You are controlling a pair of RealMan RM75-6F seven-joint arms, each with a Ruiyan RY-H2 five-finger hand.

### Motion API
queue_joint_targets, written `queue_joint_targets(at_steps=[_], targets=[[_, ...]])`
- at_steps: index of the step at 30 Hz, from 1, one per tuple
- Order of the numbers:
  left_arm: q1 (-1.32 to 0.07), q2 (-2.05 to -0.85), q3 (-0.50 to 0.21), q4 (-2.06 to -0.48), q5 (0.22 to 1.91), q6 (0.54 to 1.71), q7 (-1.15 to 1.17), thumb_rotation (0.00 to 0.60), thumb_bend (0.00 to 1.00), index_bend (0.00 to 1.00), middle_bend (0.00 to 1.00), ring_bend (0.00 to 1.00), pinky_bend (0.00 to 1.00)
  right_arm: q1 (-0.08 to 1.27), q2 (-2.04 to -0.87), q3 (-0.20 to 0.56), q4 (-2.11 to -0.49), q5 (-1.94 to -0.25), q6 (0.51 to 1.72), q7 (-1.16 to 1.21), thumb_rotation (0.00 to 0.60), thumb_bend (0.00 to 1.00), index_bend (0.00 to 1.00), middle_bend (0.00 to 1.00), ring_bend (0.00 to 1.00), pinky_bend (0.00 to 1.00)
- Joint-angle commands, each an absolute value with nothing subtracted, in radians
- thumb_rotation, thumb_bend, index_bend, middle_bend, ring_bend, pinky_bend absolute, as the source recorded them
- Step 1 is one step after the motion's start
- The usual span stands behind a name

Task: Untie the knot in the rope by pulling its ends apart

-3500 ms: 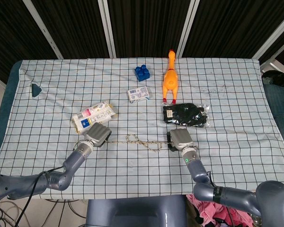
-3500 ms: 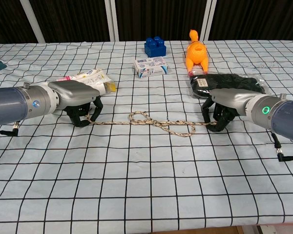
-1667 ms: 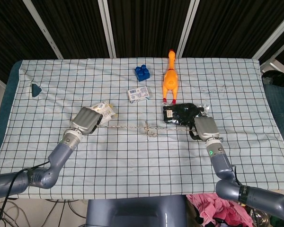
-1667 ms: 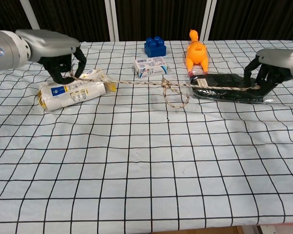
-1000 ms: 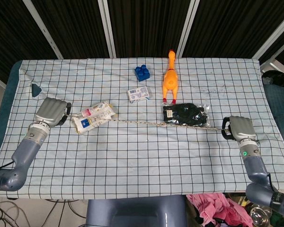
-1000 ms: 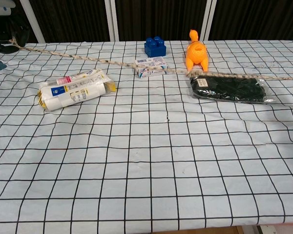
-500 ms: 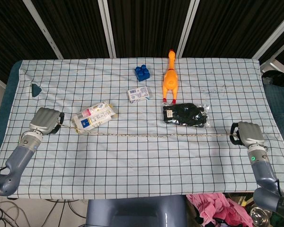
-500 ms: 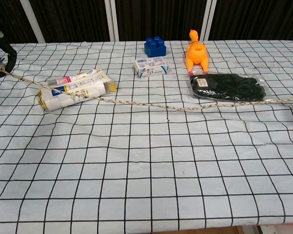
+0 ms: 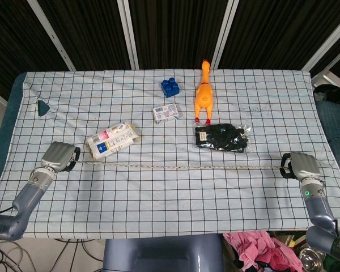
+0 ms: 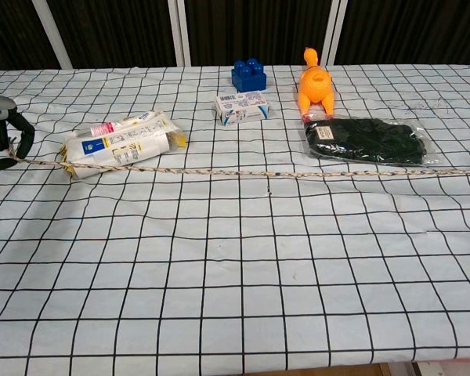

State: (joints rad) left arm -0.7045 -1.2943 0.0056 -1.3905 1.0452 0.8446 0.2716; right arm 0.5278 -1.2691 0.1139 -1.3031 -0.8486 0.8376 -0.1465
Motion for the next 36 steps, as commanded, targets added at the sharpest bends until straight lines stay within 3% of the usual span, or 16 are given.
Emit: queue_joint_targets(at_steps=[1, 14, 21, 26, 29, 36], targets=[[-0.690, -1.332, 0.005, -1.355, 1.054, 0.835, 0.242, 0.600, 0.48, 0.59, 0.97, 1.00, 1.00, 0.523, -1.293, 0.112, -1.281, -0.852, 0.823, -0.135, 0.600, 0.39, 0.59, 0.89, 1.00, 1.00], [-0.700, -1.463, 0.001, -1.222, 1.058, 0.766, 0.266, 0.600, 0.48, 0.56, 0.97, 1.00, 1.00, 0.520, -1.409, 0.116, -1.128, -0.818, 0.767, -0.135, 0.600, 0.38, 0.59, 0.89, 1.00, 1.00], [-0.704, -1.486, 0.001, -1.196, 1.024, 0.733, 0.302, 0.600, 0.42, 0.49, 0.96, 1.00, 1.00, 0.520, -1.411, 0.107, -1.131, -0.798, 0.768, -0.199, 0.600, 0.29, 0.56, 0.88, 1.00, 1.00], [-0.708, -1.463, -0.011, -1.227, 1.014, 0.736, 0.318, 0.600, 0.19, 0.29, 0.94, 1.00, 1.00, 0.527, -1.384, 0.105, -1.163, -0.794, 0.778, -0.245, 0.600, 0.13, 0.29, 0.87, 1.00, 1.00], [-0.707, -1.434, -0.025, -1.265, 1.017, 0.749, 0.307, 0.600, 0.15, 0.24, 0.93, 1.00, 1.00, 0.530, -1.351, 0.116, -1.208, -0.778, 0.785, -0.259, 0.600, 0.09, 0.17, 0.87, 1.00, 1.00], [-0.697, -1.302, -0.070, -1.428, 1.045, 0.822, 0.283, 0.600, 0.11, 0.16, 0.92, 1.00, 1.00, 0.522, -1.186, 0.171, -1.409, -0.774, 0.814, -0.219, 0.600, 0.04, 0.02, 0.87, 1.00, 1.00]])
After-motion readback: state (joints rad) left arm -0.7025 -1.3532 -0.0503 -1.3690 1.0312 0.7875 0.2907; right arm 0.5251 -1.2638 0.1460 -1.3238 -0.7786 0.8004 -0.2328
